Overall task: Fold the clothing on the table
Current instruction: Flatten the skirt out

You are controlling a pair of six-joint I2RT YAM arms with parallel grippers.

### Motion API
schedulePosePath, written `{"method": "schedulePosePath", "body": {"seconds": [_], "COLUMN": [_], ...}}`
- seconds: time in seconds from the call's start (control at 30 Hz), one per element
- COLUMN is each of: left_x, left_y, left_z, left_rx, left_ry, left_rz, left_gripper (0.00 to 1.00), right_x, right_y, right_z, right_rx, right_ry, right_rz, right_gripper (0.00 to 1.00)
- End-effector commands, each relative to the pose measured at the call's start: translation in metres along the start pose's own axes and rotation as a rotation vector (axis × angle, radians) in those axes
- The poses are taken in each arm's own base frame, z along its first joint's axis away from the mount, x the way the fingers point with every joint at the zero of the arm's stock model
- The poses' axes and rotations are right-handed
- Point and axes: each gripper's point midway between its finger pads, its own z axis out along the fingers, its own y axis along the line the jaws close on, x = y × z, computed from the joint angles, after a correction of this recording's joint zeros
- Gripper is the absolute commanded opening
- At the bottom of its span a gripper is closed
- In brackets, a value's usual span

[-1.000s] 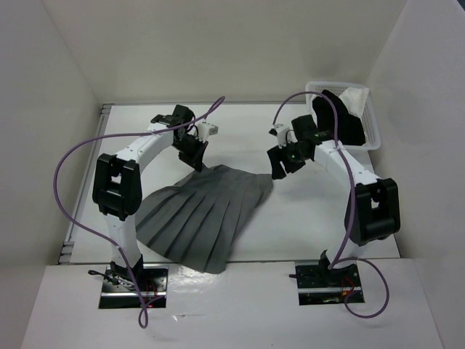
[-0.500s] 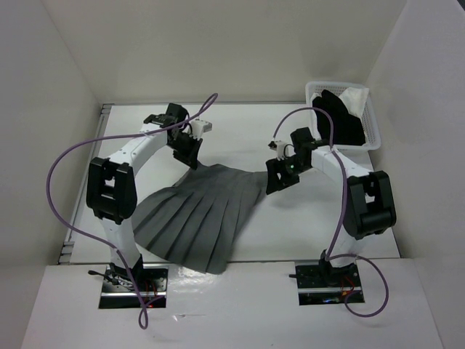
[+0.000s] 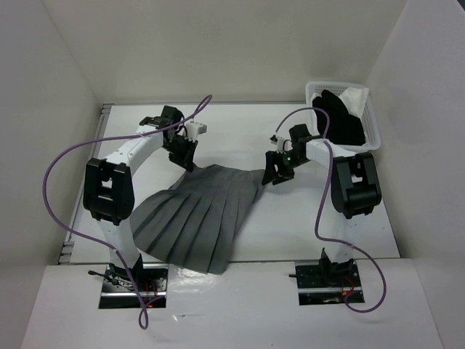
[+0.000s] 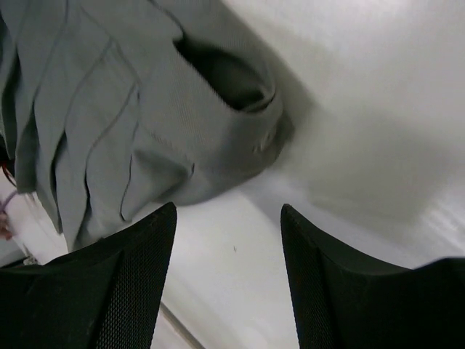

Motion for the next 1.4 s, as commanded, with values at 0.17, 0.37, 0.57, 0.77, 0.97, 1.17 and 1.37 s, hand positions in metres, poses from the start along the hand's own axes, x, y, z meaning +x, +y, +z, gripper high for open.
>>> {"method": "schedulePosePath", "body": {"seconds": [0.17,0.37,0.57,0.77,0.97,1.17,1.37], "left_x": [-0.005,-0.005,-0.002,-0.002,-0.003,-0.003,-0.025], "left_y": [0.002,0.005,0.007,0.005,0.004,0.002,0.014], "left_z": [-0.019,-0.020,-0.020,-0.019,-0.019,-0.019,-0.038], "left_rx": [0.007,0.003,0.010,0.019,0.028,0.037,-0.006], "left_ry": [-0.053,-0.056,-0.052,-0.055,-0.057,-0.059,-0.119], "left_rz": [-0.030,-0.038,-0.049,-0.049,-0.049,-0.049,-0.007], "left_gripper": [0.09,0.09,0.09,0.09,0.09,0.09,0.04], "right_x": [-0.061,-0.057,-0.053,-0.055,-0.047,-0.045,-0.087], "right_y": [-0.002,-0.011,-0.010,-0.001,0.007,0.006,0.017], "right_z": [0.009,0.019,0.029,0.042,0.055,0.060,0.011], "right_rx": [-0.010,0.024,0.028,0.008,-0.002,0.008,0.127], "right_ry": [-0.160,-0.149,-0.130,-0.117,-0.083,-0.072,-0.171], "right_rz": [0.019,0.043,0.035,0.006,-0.009,-0.010,-0.166], "right_gripper": [0.63,0.63,0.60,0.58,0.48,0.15,0.00]}}
